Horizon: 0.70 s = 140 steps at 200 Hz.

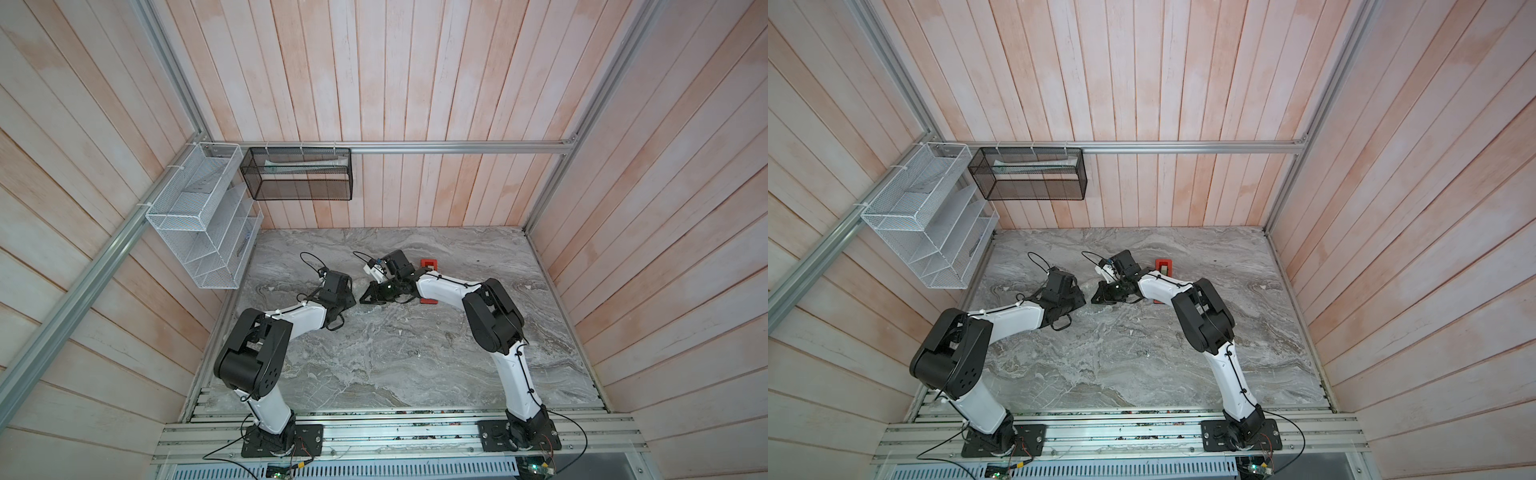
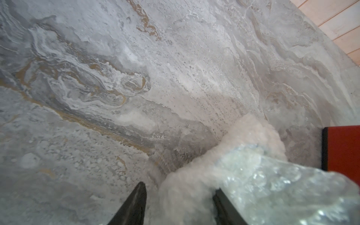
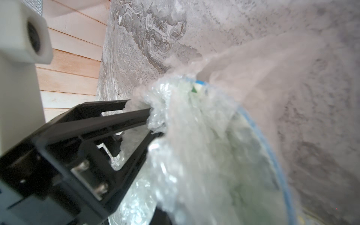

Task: Wrap bowls in bubble wrap
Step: Stick the tape on the bubble wrap.

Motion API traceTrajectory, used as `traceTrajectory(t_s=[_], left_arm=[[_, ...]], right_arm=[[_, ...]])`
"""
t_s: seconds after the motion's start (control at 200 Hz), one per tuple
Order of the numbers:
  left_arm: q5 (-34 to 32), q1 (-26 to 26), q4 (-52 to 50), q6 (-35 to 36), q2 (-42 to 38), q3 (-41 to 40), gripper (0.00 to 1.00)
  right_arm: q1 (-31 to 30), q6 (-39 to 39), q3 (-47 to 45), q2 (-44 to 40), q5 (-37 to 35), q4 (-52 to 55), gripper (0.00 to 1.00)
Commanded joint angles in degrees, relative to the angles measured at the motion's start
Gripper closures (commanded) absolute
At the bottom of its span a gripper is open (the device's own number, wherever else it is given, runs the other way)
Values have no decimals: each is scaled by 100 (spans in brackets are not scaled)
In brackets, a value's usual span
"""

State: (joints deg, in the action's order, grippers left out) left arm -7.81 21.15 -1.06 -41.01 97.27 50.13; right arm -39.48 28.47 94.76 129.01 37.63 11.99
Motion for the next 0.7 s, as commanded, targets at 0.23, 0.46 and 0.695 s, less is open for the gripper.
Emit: traceTrajectory(t_s=[0.23,0.46,0.695], left_arm=[[-89,-90,-333,125,-963,-142,43],[-67,-85,-269,155,-939,-152,43],[-311,-115,-334,254,-1196,-202,39]], right_arm=[[114,-201,559,162,-154,542,96],[107,-136,535,5,121,349,92],[106,-156,404,-361,336,66,77]])
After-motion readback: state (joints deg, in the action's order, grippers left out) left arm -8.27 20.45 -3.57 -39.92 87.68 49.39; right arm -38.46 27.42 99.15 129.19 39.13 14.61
